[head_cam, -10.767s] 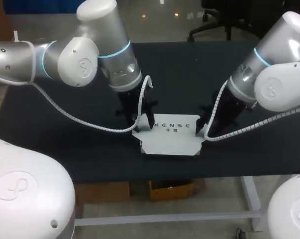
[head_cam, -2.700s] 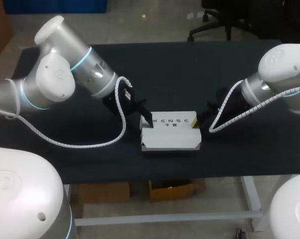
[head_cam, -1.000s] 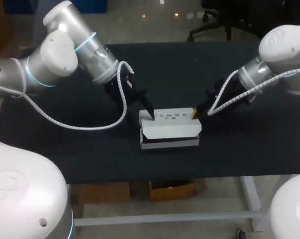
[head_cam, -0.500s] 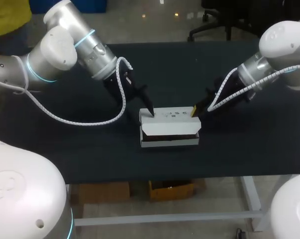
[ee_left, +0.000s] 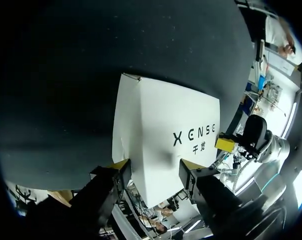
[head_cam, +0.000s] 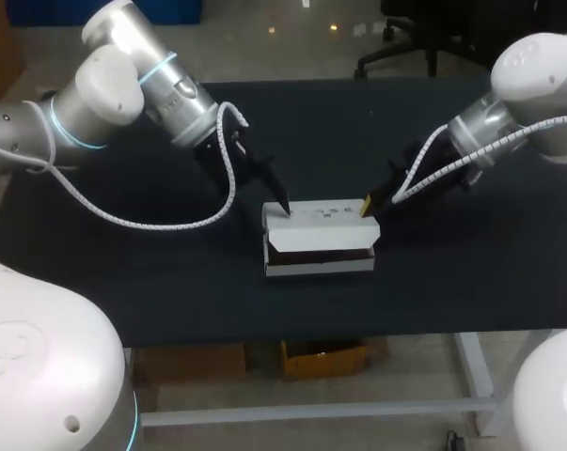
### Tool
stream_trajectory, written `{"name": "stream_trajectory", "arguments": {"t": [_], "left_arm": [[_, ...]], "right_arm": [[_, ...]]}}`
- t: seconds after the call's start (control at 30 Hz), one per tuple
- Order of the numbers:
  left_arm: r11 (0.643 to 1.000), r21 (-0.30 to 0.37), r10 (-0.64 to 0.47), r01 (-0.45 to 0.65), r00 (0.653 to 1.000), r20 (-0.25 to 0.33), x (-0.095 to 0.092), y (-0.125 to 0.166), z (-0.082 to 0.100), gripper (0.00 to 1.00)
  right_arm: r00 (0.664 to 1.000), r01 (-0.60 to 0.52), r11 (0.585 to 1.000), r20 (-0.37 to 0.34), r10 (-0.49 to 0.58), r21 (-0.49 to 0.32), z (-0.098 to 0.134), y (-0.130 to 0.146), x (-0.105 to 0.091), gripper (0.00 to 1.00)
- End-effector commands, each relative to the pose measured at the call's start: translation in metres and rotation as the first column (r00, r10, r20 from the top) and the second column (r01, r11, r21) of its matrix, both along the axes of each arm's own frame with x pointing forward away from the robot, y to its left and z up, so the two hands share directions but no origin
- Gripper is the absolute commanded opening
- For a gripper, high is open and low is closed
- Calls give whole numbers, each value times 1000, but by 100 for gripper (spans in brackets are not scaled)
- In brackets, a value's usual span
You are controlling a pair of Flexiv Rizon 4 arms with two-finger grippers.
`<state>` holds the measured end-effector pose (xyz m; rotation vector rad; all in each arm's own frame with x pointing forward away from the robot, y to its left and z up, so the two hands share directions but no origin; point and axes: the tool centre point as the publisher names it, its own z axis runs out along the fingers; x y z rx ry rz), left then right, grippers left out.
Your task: Assemble the packaging by folding the flat box into shape, placing the metal phone stand inside, and closing the box properly
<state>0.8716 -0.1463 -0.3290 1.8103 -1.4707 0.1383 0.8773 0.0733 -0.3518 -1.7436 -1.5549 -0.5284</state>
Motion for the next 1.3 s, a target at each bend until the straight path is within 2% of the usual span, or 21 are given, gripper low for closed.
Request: {"name": "stream_trajectory", "arguments": {"t": [0.03, 0.37, 0.67, 1.07, 1.3], "left_arm": [[1000, 2, -9, 9, 1000, -25, 7, -2, 1, 62], [1000, 0, -12, 12, 998, -68, 10, -1, 4, 61], [1000, 4, -18, 18, 995, -101, 11, -2, 9, 64], [1000, -24, -17, 13, 988, -154, 15, 0, 12, 59], [999, -44, -14, 5, 981, -194, 20, 1, 12, 60]], "right_arm": [[1000, -11, 1000, -17, 11, 7, 0, 2, 6, 29], [999, -14, 1000, -40, 14, 16, 5, 1, 8, 30], [998, -16, 1000, -60, 17, 25, 10, 1, 9, 31], [996, -11, 999, -90, 15, 43, 12, 1, 11, 29], [994, -9, 999, -110, 14, 48, 12, 2, 16, 31]]}}
